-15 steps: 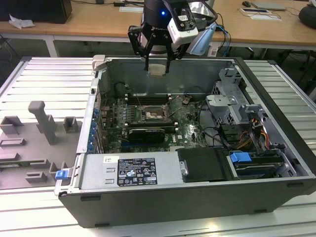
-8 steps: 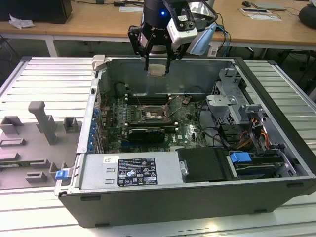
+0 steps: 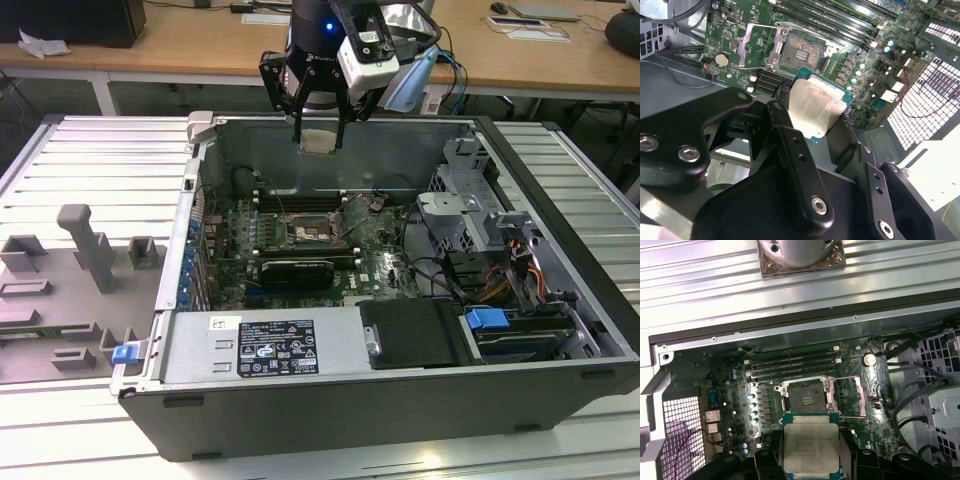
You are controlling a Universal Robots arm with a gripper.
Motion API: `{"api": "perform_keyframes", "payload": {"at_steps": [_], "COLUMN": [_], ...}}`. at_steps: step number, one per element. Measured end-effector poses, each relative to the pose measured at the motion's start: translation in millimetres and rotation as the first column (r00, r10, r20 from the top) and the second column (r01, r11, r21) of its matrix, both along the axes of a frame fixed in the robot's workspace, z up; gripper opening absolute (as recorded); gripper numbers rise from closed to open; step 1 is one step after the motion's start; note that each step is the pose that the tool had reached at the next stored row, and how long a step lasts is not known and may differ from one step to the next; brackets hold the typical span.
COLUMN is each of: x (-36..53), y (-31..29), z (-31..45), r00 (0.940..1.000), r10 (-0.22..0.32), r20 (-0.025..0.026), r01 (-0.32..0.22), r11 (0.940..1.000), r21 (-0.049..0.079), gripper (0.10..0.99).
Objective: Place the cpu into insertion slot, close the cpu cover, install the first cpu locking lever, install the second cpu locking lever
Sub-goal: 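Place the cpu into insertion slot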
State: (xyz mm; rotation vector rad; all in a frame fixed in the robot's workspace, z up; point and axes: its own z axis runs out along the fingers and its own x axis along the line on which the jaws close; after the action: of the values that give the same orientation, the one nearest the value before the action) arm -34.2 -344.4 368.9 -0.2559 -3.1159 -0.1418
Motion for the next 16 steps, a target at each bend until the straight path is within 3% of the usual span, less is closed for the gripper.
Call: {"api": "perform_keyframes", "payload": {"at_steps": [12, 16], "x": [-0.1, -0.1], "y": [0.0, -0.1], "z": [-0.1, -0.3], "r00": [0.9994, 0.9958], "r10": [-0.035, -0.091], "r20": [0.0001, 0.0000], "r01": [0.035, 0.091], "r11": [0.9994, 0.9958], "r21": [0.000, -0.001], "gripper": [0.537, 0.537]}}
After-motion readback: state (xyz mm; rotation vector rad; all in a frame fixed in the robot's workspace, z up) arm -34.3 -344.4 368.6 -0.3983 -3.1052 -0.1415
